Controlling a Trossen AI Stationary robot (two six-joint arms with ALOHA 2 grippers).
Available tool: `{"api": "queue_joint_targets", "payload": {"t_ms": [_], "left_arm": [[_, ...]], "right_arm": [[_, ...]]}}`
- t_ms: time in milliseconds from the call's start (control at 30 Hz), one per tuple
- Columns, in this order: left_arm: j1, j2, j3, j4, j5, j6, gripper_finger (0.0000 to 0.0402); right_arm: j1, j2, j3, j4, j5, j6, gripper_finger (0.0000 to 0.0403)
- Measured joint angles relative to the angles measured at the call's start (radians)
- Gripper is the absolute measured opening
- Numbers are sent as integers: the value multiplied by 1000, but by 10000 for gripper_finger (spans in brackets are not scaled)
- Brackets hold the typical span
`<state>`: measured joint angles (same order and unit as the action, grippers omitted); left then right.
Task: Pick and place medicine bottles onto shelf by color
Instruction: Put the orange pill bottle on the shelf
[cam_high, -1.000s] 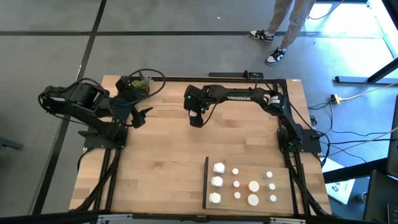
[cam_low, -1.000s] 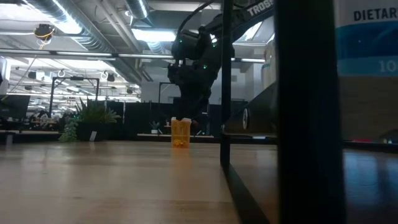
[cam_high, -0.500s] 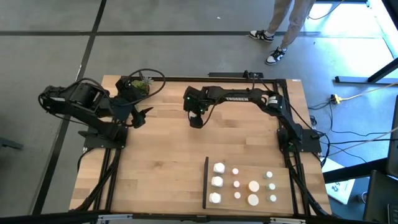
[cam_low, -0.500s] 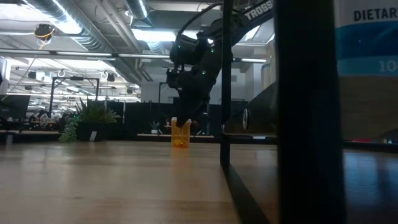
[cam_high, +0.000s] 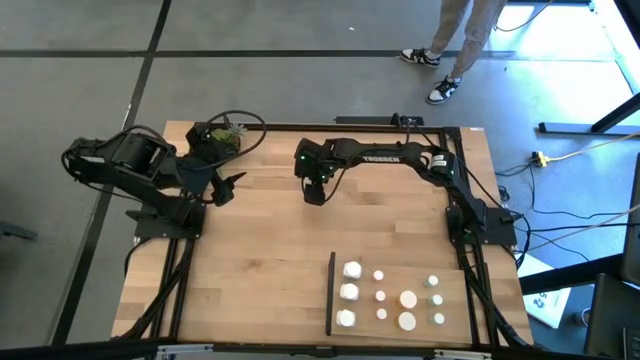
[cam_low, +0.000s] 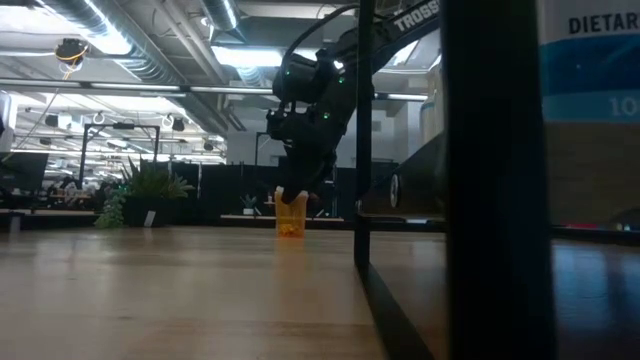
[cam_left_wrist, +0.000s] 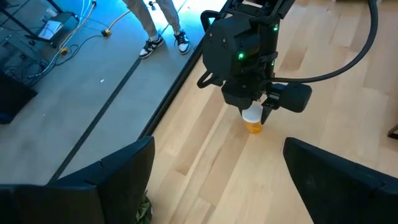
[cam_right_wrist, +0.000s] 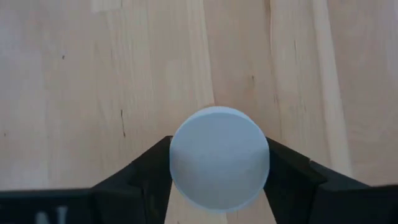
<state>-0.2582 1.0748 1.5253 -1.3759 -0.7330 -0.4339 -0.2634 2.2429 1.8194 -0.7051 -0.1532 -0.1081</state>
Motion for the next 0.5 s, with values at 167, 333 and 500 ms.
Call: {"api": "queue_joint_targets", "payload": {"t_ms": [167, 333, 500], "left_arm": [[0, 0, 0, 0, 0, 0, 351], [0, 0, 0, 0, 0, 0, 351], [0, 0, 0, 0, 0, 0, 351]], "right_arm": [[0, 0, 0, -2, 1, 0, 213], [0, -1, 1, -27, -3, 2, 208], [5, -25, -1, -61, -3, 0, 210]]}}
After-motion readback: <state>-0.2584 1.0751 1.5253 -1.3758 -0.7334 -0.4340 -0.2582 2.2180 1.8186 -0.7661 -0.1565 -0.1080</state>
